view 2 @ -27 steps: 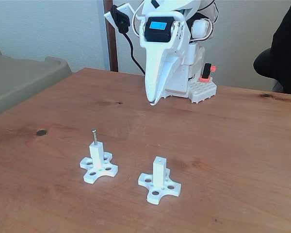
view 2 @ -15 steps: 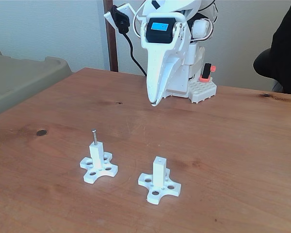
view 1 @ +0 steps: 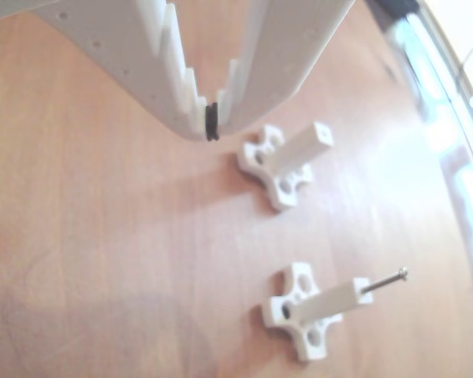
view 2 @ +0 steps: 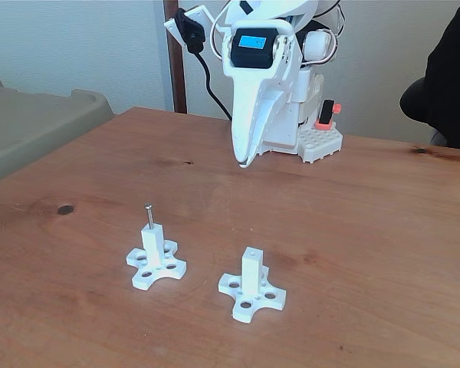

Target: Grab the screw and set it in the hole.

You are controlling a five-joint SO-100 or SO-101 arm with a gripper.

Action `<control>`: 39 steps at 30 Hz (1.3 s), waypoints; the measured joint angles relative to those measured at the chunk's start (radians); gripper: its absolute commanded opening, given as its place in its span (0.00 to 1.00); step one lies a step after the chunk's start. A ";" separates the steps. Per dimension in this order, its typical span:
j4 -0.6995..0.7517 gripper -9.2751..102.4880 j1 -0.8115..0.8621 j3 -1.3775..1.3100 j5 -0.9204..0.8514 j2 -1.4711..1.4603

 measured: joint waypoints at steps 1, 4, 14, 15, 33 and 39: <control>0.000 0.04 0.000 0.000 0.000 0.000; 0.000 0.04 0.000 0.000 0.000 0.000; 0.000 0.04 0.000 0.000 0.000 0.000; 0.000 0.04 0.000 0.000 0.000 0.000; -0.009 0.04 0.002 -0.003 0.000 -0.069; 0.002 0.04 0.002 -0.094 0.009 -0.204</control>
